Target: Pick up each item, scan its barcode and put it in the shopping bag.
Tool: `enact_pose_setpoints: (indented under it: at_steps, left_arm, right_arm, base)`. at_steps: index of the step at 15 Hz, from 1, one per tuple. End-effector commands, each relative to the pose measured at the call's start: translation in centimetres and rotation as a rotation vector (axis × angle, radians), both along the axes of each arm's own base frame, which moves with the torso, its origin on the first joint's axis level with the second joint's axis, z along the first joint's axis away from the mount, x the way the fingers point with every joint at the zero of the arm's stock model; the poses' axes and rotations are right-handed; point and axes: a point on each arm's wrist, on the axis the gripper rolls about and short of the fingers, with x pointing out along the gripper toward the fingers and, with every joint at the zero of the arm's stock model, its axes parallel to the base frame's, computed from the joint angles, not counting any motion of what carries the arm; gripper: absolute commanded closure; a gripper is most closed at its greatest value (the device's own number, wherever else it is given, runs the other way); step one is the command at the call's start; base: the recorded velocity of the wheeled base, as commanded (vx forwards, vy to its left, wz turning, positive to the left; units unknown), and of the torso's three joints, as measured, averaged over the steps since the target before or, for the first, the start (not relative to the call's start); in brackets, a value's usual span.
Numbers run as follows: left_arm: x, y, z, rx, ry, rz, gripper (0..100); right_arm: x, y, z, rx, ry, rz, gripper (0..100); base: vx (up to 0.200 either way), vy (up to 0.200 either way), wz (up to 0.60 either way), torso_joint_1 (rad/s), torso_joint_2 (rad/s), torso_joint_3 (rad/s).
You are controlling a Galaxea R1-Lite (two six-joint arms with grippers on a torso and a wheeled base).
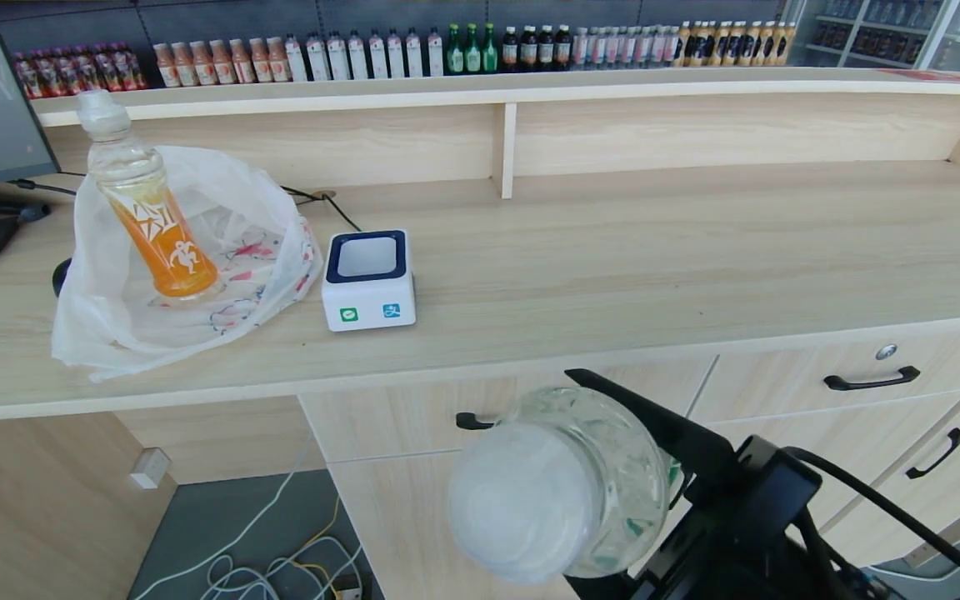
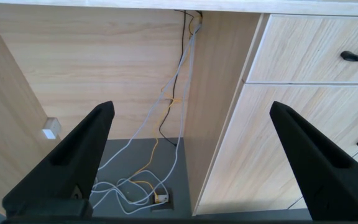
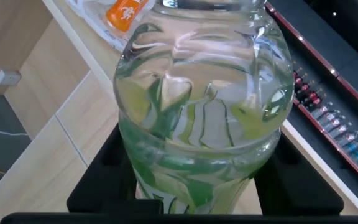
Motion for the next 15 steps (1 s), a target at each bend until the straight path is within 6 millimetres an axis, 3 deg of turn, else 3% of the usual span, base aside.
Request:
enact_pose_setpoints:
  at_steps: [1, 7, 15]
  left_arm:
    - [0.0, 0.0, 0.0, 0.000, -0.001, 0.000, 0]
    - [0.0, 0.0, 0.0, 0.000, -0.001, 0.000, 0]
    - [0.0, 0.0, 0.0, 0.000, -0.001, 0.000, 0]
  right_arm:
    - [0.1, 1.2, -1.7, -0.071, 0.012, 0.019, 100]
    - [0.4, 0.5, -0.8, -0.140, -0.149, 0.062, 100]
    - [-0.2, 1.0, 0.7, -0.145, -0.302, 0.141, 100]
  base:
    - [0.000, 0.000, 0.00, 0.000, 0.00, 0.000]
    - [0.000, 0.000, 0.00, 0.000, 0.00, 0.000]
    - [0.000, 0.000, 0.00, 0.000, 0.00, 0.000]
